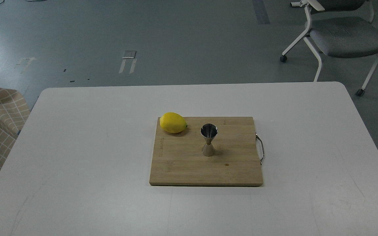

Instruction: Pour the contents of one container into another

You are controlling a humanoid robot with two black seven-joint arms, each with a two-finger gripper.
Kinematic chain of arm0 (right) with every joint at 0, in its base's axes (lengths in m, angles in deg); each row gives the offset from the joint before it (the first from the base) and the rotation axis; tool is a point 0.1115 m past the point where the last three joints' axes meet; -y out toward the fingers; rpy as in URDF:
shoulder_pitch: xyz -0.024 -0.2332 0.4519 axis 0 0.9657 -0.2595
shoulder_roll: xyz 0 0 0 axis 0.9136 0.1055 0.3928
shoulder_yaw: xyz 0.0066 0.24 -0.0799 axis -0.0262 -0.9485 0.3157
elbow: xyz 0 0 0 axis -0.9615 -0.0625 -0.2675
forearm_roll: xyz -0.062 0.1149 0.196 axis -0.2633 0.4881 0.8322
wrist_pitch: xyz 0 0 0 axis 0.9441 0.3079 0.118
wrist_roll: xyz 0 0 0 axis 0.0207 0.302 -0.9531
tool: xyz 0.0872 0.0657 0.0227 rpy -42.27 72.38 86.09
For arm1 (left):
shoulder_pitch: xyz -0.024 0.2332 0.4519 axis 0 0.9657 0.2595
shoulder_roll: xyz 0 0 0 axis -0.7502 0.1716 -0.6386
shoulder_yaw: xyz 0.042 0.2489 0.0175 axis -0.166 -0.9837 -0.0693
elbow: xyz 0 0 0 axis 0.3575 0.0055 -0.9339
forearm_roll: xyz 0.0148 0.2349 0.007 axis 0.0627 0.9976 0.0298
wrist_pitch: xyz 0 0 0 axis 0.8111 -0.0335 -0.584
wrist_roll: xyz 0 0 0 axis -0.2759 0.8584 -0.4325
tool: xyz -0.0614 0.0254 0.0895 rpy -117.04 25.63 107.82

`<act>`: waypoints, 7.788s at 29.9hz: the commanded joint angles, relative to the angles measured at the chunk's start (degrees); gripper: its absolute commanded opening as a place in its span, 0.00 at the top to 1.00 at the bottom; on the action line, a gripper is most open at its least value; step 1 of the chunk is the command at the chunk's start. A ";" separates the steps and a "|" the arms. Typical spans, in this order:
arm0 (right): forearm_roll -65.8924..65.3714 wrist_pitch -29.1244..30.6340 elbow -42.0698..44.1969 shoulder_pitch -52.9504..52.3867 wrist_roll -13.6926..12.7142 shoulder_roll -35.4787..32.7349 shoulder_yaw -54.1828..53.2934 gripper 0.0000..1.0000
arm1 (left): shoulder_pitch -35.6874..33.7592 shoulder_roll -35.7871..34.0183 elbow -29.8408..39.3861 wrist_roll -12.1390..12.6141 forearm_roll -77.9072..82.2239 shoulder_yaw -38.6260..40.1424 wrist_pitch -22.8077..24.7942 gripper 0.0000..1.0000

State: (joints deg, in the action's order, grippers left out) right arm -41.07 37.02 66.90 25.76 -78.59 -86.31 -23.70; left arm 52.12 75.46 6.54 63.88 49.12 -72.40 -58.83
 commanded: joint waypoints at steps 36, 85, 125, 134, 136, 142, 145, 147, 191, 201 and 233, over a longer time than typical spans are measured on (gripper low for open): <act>0.00 0.00 0.00 0.00 0.00 0.00 0.05 0.00 | 0.25 0.00 4.33 1.15 -15.31 -0.05 7.88 0.01; 0.00 0.00 0.00 0.00 0.00 0.00 -0.04 0.00 | 0.69 0.00 4.94 1.50 -19.26 12.69 0.14 0.01; 0.00 -0.09 0.00 0.00 -0.09 0.00 -0.04 0.00 | 0.61 0.00 4.33 1.67 -18.03 4.87 0.41 0.01; 0.00 0.00 0.00 0.00 0.00 0.00 -0.04 0.00 | 0.61 0.00 4.33 1.67 -18.03 4.87 0.41 0.01; 0.00 0.00 0.00 0.00 0.00 0.00 0.05 0.00 | 0.61 0.00 4.33 1.67 -18.03 4.87 0.41 0.01; 0.00 0.00 0.00 0.00 0.00 0.00 -0.13 0.00 | 0.61 0.00 4.33 1.67 -18.03 4.87 0.41 0.01; 0.00 -0.09 0.09 -0.26 0.00 0.00 0.74 0.00 | 0.61 0.00 4.33 1.67 -18.03 4.87 0.41 0.01; 0.00 -0.52 0.09 -0.53 0.00 0.00 2.67 0.00 | 0.61 0.00 4.33 1.67 -18.03 4.87 0.41 0.01; 25.23 -0.26 2.64 0.09 0.53 0.00 22.02 0.00 | 0.61 0.00 4.33 1.67 -18.03 4.87 0.41 0.01; 24.44 0.26 2.20 0.09 0.09 0.00 21.76 0.00 | 0.61 0.00 4.33 1.67 -18.03 4.87 0.41 0.01; 28.57 0.35 2.64 0.09 0.35 0.00 28.70 0.00 | 0.61 0.00 4.33 1.67 -18.03 4.87 0.41 0.01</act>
State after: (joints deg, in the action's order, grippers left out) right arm -12.38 37.38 69.76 25.84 -78.23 -86.31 4.99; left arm 52.73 75.46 10.87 65.56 31.09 -67.53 -58.44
